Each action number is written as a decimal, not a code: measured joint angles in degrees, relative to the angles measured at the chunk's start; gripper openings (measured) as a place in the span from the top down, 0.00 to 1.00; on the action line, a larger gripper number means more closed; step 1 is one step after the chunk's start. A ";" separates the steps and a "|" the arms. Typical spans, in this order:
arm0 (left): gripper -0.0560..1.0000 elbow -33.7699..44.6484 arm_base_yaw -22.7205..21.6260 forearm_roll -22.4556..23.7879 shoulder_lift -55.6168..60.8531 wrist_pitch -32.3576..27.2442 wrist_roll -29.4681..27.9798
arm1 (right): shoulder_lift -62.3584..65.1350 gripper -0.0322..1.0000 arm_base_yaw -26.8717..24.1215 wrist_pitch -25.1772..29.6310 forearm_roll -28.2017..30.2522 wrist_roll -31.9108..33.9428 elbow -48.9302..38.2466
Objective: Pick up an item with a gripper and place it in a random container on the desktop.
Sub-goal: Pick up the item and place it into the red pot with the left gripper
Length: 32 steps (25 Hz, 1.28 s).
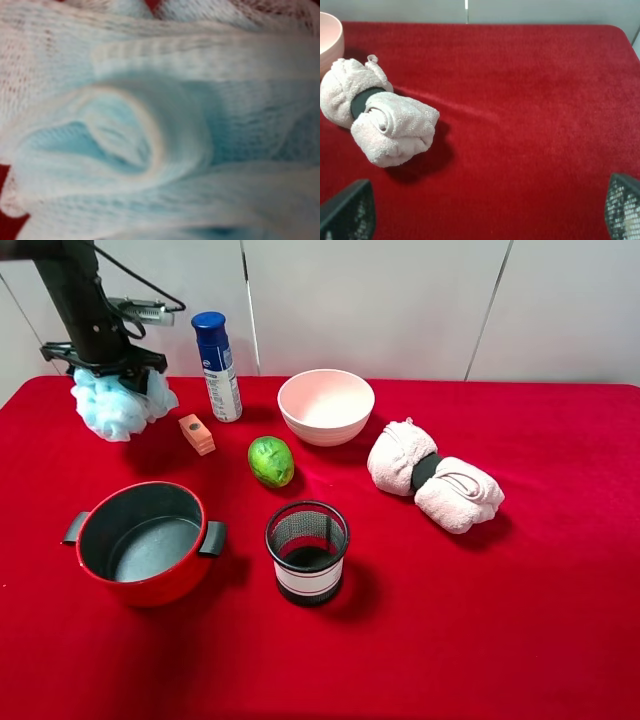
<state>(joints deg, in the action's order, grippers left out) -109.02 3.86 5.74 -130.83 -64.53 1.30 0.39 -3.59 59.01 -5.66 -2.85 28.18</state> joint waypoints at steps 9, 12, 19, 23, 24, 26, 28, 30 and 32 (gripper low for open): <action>0.45 0.00 0.00 -0.51 6.25 -1.71 -0.06 | 0.00 0.30 0.00 0.00 0.00 0.00 0.00; 0.45 0.00 0.00 -2.01 8.61 -1.71 -0.12 | 0.00 0.30 0.00 0.00 0.00 0.00 0.00; 0.46 1.06 1.90 -2.60 14.84 -1.77 -1.30 | 0.00 0.30 0.00 0.00 0.00 0.00 0.00; 0.46 3.30 3.02 -2.60 18.41 -1.83 -1.93 | 0.00 0.30 0.00 0.00 0.00 0.00 0.00; 0.46 4.00 3.12 -2.60 19.29 -1.83 -1.99 | 0.00 0.30 0.00 0.00 0.00 0.00 0.00; 0.46 5.65 3.37 -2.60 20.98 -1.83 -2.05 | 0.00 0.30 0.00 0.00 0.00 0.00 0.00; 0.46 7.71 3.52 -2.60 22.72 -1.83 -2.19 | 0.00 0.30 0.00 0.00 0.00 0.00 0.00; 0.46 9.73 3.52 -2.60 24.20 -1.83 -2.19 | 0.00 0.30 0.00 0.00 0.00 0.00 0.00; 0.46 12.05 3.52 -2.69 25.73 -1.83 -2.19 | 0.00 0.30 0.00 0.00 0.00 0.00 0.00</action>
<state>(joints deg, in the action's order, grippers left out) -96.96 7.38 3.05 -105.10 -66.36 -0.89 0.39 -3.59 59.01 -5.66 -2.85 28.18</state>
